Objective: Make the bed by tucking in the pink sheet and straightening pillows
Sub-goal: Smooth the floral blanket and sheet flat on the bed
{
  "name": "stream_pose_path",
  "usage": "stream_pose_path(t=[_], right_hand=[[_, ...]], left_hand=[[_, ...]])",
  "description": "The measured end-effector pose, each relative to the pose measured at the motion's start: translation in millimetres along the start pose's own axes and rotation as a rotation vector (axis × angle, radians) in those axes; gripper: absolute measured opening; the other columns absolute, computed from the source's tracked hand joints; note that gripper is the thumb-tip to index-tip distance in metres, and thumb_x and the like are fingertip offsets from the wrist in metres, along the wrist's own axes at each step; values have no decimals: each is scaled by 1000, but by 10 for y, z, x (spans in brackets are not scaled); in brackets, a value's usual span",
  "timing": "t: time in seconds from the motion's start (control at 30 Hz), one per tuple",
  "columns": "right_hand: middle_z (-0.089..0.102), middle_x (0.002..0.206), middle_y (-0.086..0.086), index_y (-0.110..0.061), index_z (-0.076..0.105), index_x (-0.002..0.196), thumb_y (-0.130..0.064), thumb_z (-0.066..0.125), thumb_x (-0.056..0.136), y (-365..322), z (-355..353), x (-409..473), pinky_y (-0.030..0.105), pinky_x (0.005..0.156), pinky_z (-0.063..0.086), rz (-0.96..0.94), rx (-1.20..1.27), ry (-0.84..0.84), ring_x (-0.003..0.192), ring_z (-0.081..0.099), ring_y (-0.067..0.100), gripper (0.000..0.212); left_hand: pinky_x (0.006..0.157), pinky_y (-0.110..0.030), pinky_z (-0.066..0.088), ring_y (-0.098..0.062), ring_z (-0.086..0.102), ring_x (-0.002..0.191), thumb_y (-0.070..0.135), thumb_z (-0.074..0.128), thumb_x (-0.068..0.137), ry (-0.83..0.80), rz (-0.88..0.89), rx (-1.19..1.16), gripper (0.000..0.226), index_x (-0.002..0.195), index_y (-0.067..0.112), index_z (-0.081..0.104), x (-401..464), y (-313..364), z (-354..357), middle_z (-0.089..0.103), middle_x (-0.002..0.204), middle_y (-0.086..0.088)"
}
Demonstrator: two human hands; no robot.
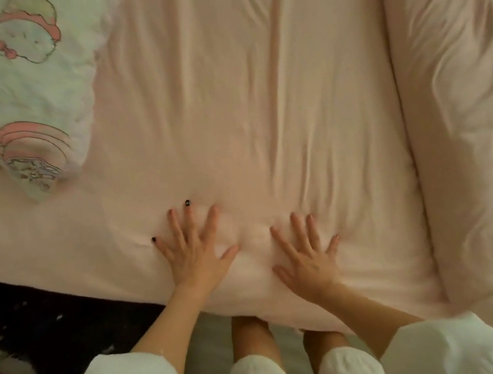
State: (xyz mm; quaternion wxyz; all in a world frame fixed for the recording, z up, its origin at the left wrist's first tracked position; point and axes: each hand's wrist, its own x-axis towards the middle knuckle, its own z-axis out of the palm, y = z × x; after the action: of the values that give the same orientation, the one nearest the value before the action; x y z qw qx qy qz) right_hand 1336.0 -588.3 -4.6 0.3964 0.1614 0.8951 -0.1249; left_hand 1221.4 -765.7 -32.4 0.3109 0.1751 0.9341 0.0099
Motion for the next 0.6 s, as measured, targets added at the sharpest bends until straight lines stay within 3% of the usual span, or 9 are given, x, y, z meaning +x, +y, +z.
stream_pose_path(t=[0.17, 0.27, 0.43, 0.6], right_hand=[[-41, 143, -4, -44, -17, 144, -45, 30, 96, 512, 396, -532, 68, 110, -1, -132, -30, -41, 136, -35, 25, 67], [-29, 154, -3, -45, -10, 145, -45, 35, 95, 750, 469, -597, 70, 107, -3, -62, -15, -10, 142, -26, 29, 68], [-34, 152, -6, -45, -10, 145, -38, 38, 95, 1391, 863, -1059, 67, 109, -2, -84, 34, -177, 139, -34, 29, 69], [-15, 159, -5, -29, 18, 148, -28, 37, 96, 1675, 1134, -1357, 54, 118, 7, -108, 199, -190, 145, -19, 25, 55]], left_hand=[[105, -73, 10, -40, -25, 139, 37, 48, 87, 8, -61, -97, 79, 147, 41, -3, -352, 738, 81, -24, 155, -2], [105, -72, 8, -38, -27, 138, 44, 47, 88, -10, -16, -153, 77, 146, 44, -4, -282, 1077, 89, -25, 155, 0], [103, -72, 13, -41, -30, 136, 59, 49, 84, -109, 7, -63, 84, 143, 47, -10, -886, 1548, 763, -33, 150, -1], [110, -63, 15, -39, -27, 138, 47, 46, 90, -222, 73, 19, 77, 145, 44, -8, -1254, 1500, 922, -31, 152, -3]])
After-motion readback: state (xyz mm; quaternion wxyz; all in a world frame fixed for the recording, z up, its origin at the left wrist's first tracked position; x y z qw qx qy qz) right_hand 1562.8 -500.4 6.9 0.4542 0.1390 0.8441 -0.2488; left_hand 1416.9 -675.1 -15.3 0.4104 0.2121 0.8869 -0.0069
